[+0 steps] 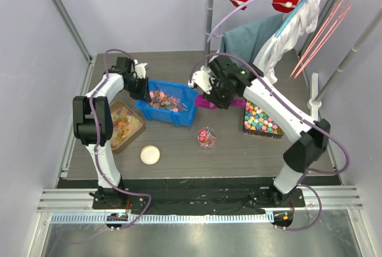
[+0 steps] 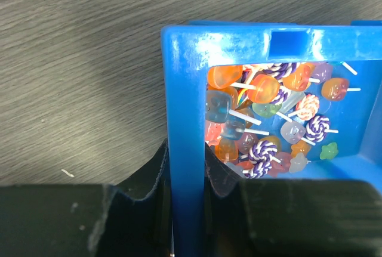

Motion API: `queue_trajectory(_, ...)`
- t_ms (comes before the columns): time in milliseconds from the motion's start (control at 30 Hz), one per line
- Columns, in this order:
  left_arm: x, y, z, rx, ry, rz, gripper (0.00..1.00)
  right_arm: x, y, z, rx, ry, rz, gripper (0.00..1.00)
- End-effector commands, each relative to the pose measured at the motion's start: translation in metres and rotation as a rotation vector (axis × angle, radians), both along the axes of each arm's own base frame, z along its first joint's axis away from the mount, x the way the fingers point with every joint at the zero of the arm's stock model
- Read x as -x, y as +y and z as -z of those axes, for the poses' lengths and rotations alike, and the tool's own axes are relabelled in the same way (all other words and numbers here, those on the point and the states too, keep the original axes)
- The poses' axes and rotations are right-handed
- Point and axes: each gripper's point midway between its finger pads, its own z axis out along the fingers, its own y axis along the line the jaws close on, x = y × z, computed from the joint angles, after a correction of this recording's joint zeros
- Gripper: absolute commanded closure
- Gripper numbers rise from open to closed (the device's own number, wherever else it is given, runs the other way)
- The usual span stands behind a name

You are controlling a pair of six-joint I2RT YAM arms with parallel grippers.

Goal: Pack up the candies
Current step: Scoop the fake candies from the storage box.

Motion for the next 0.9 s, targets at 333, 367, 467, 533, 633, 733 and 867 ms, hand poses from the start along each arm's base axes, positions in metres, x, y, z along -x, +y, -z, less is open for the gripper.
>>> queue_trajectory(333,-0.015,0.001,-0.043,-0.067,-0.154,-0.018,1.0,-0.047,0.061,0.025,0.134,0.031,-0.095,0.99)
queue_trajectory(367,-0.014,0.0,-0.043,-0.072,-0.154,-0.018,1.0,-0.047,0.065,0.032,0.15,0.045,-0.104,0.99)
queue_trajectory(467,-0.016,-0.004,-0.049,-0.088,-0.178,-0.015,1.0,-0.049,0.071,0.041,0.181,0.051,-0.117,0.99)
queue_trajectory(533,-0.017,-0.008,-0.056,-0.089,-0.196,-0.008,1.0,-0.053,0.075,0.043,0.185,0.044,-0.121,0.99)
queue_trajectory(633,-0.017,-0.016,-0.067,-0.101,-0.229,0.009,1.0,-0.058,0.079,0.052,0.194,0.054,-0.119,0.99)
queue_trajectory(733,-0.017,-0.025,-0.076,-0.106,-0.256,0.025,1.0,-0.06,0.084,0.061,0.202,0.072,-0.126,0.99)
queue_trajectory(867,-0.019,-0.031,-0.096,-0.126,-0.313,0.033,1.0,-0.059,0.087,0.077,0.213,0.103,-0.137,0.99)
